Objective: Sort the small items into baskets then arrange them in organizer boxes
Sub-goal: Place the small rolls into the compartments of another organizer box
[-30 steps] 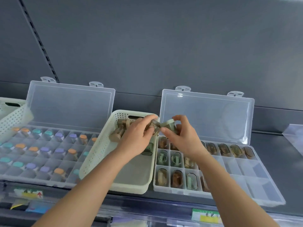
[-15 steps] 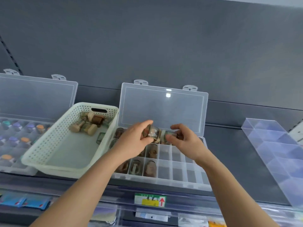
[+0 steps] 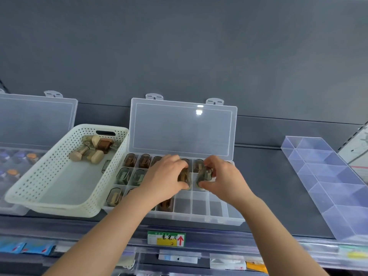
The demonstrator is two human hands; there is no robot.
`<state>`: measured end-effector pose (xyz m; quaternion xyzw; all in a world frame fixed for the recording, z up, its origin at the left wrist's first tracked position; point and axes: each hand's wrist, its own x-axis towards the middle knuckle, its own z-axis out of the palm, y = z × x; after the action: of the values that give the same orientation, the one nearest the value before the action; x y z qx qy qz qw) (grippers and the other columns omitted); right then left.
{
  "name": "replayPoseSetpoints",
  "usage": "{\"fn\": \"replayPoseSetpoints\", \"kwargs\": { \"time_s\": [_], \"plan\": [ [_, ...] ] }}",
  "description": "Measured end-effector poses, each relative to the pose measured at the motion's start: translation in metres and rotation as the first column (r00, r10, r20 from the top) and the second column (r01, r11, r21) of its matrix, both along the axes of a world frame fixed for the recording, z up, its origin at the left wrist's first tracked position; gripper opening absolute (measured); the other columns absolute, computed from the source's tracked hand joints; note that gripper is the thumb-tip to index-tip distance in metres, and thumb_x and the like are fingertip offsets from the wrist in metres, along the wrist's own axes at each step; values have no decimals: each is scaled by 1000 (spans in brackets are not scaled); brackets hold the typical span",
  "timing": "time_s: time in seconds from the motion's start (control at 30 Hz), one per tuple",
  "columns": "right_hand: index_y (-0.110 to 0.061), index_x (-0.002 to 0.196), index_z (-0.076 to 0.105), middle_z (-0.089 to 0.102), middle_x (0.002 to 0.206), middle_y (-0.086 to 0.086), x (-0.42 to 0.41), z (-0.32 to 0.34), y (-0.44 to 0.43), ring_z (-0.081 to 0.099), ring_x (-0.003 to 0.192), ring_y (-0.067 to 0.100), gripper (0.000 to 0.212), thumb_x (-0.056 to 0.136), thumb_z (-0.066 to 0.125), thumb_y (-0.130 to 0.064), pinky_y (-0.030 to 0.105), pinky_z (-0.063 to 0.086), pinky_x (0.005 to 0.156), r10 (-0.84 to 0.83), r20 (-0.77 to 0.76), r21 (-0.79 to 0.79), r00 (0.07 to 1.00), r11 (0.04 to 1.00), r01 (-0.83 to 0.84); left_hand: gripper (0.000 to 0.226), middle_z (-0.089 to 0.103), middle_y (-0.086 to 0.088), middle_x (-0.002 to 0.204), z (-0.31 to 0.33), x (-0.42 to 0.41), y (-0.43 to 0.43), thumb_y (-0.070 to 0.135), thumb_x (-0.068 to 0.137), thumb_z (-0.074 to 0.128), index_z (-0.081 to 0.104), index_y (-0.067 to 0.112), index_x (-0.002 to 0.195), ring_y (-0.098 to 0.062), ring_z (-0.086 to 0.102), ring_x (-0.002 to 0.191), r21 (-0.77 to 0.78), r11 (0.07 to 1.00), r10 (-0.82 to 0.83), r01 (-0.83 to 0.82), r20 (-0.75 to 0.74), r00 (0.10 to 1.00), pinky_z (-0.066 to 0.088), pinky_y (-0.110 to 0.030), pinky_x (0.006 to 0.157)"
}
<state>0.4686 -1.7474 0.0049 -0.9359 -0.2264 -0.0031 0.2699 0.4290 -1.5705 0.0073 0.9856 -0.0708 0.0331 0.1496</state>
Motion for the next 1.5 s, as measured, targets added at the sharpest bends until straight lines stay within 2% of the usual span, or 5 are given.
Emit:
{"fn": "replayPoseSetpoints", "kwargs": {
  "time_s": [0.4,0.7,1.0,1.2,1.5],
  "plan": [
    [-20,107,64,59,108,-1,5,-16,13,55,88,16,29,78,65,-17,19,40,71,72,-55,-169,996,982,-80,60,51,2,116,-8,14,4,48,81,68,54,21,133,-16,46,110,110,990,-75,89,-132,988,44,-33,93],
    [-15,110,66,62,109,1,5,-19,13,59,96,19,30,85,63,-33,27,51,84,37,25,-244,999,969,-30,52,51,0,120,-8,15,3,45,90,58,52,23,136,-18,44,114,137,984,-91,111,-143,986,39,-33,96],
    [-16,103,67,60,101,2,8,-20,10,54,92,19,34,82,66,-43,27,46,78,66,57,-241,996,969,-50,55,51,0,121,-9,11,-1,48,90,58,50,23,138,-18,45,114,133,989,-44,62,-135,990,41,-32,93],
    [-16,108,66,61,98,3,11,-13,29,57,92,21,34,86,62,-42,28,46,75,128,127,-157,984,982,-108,45,55,4,115,5,-1,22,41,92,56,54,23,134,-13,49,109,62,996,58,-58,6,998,43,-29,93],
    [-18,116,63,60,111,3,12,14,126,56,104,22,35,88,61,-38,34,50,86,344,167,-124,924,937,-326,28,55,1,108,24,-20,133,20,92,51,64,22,117,-16,51,104,233,911,328,-341,93,940,47,-30,85]
  ]
}}
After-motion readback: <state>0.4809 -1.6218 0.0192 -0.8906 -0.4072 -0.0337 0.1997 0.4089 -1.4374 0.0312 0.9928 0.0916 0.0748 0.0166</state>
